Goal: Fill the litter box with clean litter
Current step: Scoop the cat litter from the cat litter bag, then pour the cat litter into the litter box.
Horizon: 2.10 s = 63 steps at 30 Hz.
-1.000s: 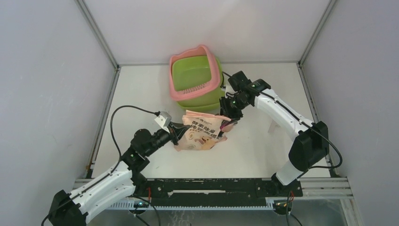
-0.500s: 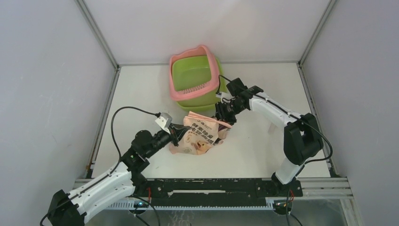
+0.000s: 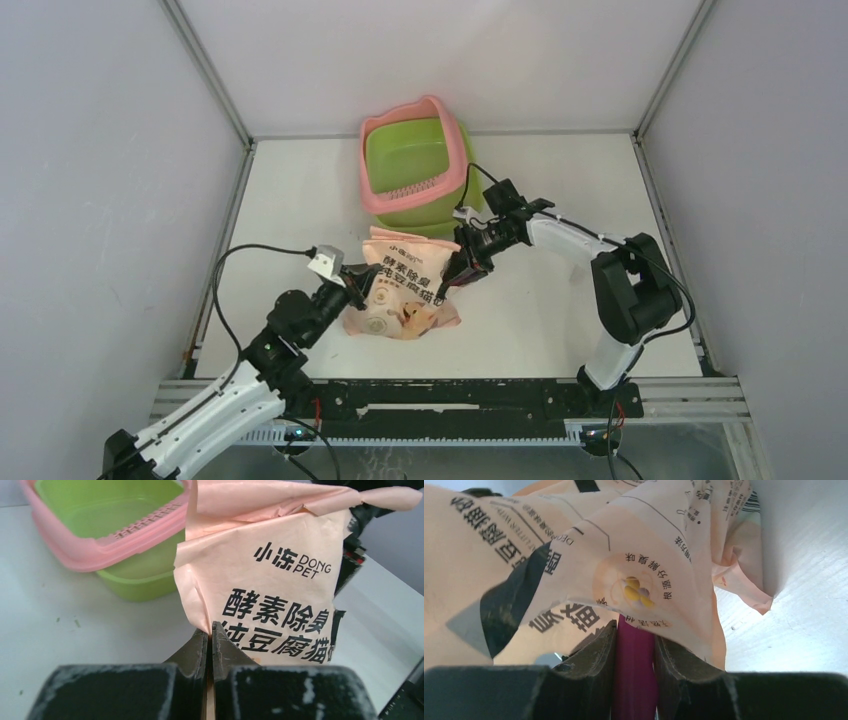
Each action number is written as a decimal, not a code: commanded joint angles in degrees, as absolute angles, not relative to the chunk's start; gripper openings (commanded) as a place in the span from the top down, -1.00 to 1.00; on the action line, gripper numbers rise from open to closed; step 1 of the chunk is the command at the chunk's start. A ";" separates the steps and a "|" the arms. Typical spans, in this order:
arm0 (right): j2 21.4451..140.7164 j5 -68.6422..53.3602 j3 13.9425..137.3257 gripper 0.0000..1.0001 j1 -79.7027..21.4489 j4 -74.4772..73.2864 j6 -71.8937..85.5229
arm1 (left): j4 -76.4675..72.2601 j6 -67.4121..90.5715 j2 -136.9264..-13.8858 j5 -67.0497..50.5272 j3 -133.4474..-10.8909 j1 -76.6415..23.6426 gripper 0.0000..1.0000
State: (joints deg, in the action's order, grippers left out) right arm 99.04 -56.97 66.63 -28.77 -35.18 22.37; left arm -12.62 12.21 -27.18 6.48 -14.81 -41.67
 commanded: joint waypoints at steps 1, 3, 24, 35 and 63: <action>93.80 -66.71 64.89 1.00 -27.82 -29.14 27.72 | -14.01 13.64 -22.78 14.24 -12.64 -41.85 1.00; 92.61 -66.59 63.86 1.00 -27.00 -28.42 28.53 | -13.15 13.87 -20.33 15.58 -11.89 -41.85 1.00; 77.47 -71.52 52.05 1.00 -10.33 -14.98 42.38 | -8.65 13.42 -7.10 16.82 -9.72 -41.90 1.00; 74.52 -73.71 47.99 1.00 -8.41 -5.10 48.97 | -6.16 11.74 -5.64 20.39 -10.85 -41.90 1.00; 78.58 -71.31 49.80 1.00 -3.10 16.77 65.11 | -12.11 8.55 -8.75 26.38 -12.89 -41.77 1.00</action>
